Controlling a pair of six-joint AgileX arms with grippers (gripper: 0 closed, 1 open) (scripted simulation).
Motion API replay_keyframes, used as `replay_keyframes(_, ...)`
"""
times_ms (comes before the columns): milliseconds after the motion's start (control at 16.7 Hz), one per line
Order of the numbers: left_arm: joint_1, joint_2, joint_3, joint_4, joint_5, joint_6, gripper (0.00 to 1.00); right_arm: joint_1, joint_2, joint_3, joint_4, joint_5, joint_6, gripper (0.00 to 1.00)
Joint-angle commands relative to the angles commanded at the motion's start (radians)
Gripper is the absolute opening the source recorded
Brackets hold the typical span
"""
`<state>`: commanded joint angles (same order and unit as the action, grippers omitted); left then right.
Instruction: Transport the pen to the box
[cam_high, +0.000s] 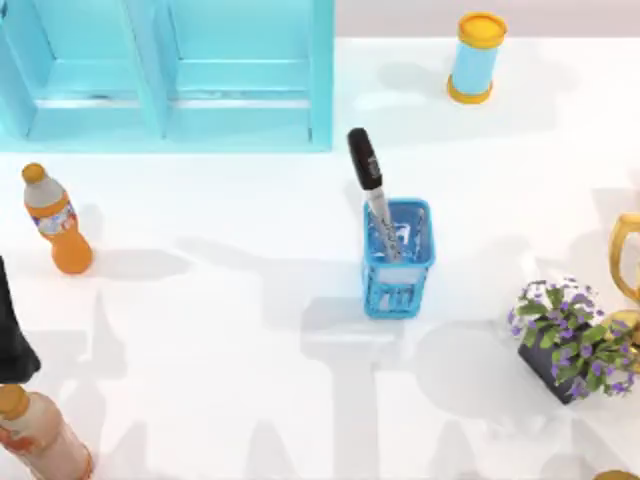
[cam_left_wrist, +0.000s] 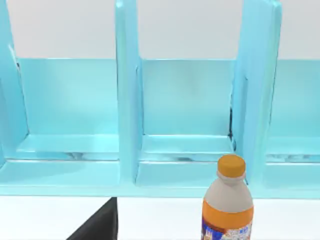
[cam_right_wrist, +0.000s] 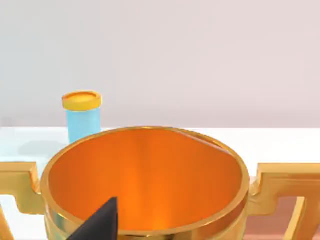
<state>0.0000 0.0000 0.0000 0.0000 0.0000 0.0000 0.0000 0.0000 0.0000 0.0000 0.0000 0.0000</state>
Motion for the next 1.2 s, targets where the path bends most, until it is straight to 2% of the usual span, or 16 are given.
replay_keyframes(240,0.000,0.000,0.000,0.000,0.000,0.000,1.00,0.020,0.034,0.033,0.004,-0.018,0.003,1.00)
replay_keyframes(480,0.000,0.000,0.000,0.000,0.000,0.000,1.00,0.102,0.225,0.195,0.019,-0.098,0.016,1.00)
replay_keyframes(900,0.000,0.000,0.000,0.000,0.000,0.000,1.00,0.300,0.835,0.545,0.079,-0.280,0.011,1.00)
replay_keyframes(1200,0.000,0.000,0.000,0.000,0.000,0.000,1.00,0.401,1.273,0.695,0.136,-0.379,-0.029,1.00)
